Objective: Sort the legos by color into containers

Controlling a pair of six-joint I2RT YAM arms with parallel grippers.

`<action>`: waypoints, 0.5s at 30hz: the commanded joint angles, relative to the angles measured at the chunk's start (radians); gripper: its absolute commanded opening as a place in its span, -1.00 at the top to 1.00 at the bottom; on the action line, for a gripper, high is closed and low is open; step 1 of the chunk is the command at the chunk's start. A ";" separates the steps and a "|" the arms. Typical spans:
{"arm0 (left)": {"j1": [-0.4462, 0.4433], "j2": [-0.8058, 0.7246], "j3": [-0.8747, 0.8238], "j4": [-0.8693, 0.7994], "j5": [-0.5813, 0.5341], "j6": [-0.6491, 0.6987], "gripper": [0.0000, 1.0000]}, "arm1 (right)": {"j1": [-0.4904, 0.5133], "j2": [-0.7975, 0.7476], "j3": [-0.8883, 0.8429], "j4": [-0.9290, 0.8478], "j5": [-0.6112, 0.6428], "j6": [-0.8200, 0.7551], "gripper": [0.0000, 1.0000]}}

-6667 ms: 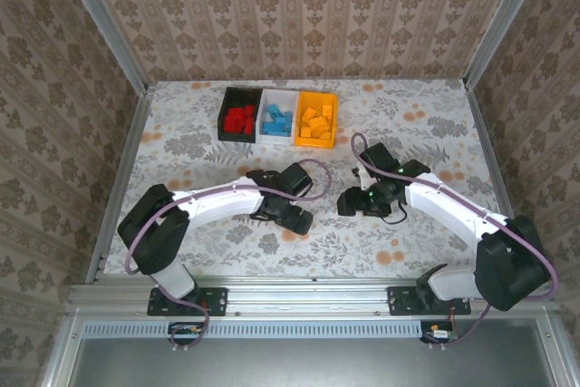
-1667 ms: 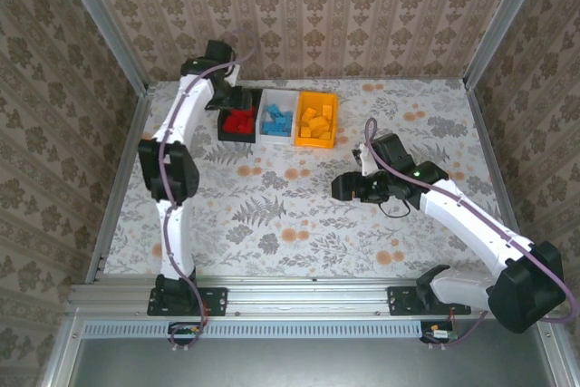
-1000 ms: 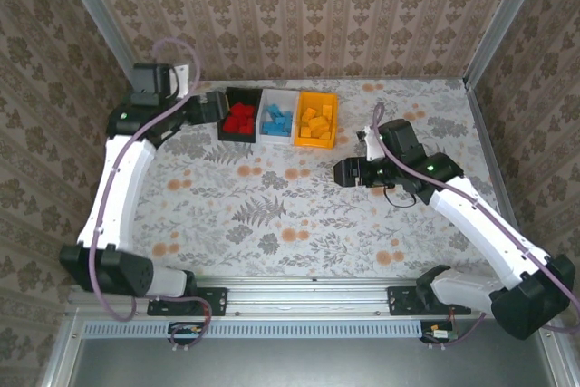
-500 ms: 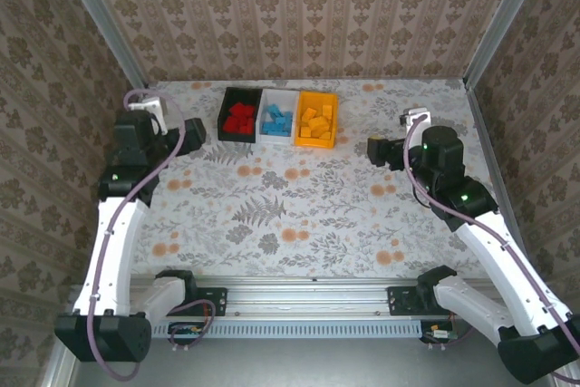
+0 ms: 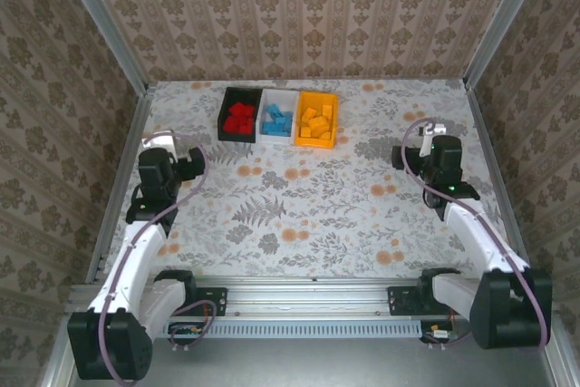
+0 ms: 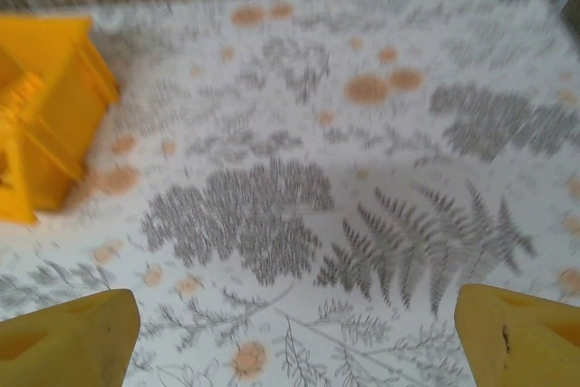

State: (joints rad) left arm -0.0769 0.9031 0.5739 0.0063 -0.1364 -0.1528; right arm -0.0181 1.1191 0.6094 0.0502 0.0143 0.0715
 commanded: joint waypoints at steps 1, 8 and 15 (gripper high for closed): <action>0.012 0.052 -0.070 0.211 -0.047 0.053 -1.00 | -0.003 0.085 -0.050 0.250 -0.045 0.013 -0.82; 0.036 0.241 -0.110 0.396 -0.009 0.126 -1.00 | -0.003 0.222 -0.128 0.519 -0.046 -0.013 -0.81; 0.052 0.458 -0.134 0.639 0.073 0.192 -1.00 | -0.003 0.280 -0.165 0.648 -0.054 -0.029 -0.81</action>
State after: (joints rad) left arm -0.0360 1.3113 0.4530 0.4805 -0.1169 -0.0128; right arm -0.0181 1.3762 0.4576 0.5777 -0.0158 0.0582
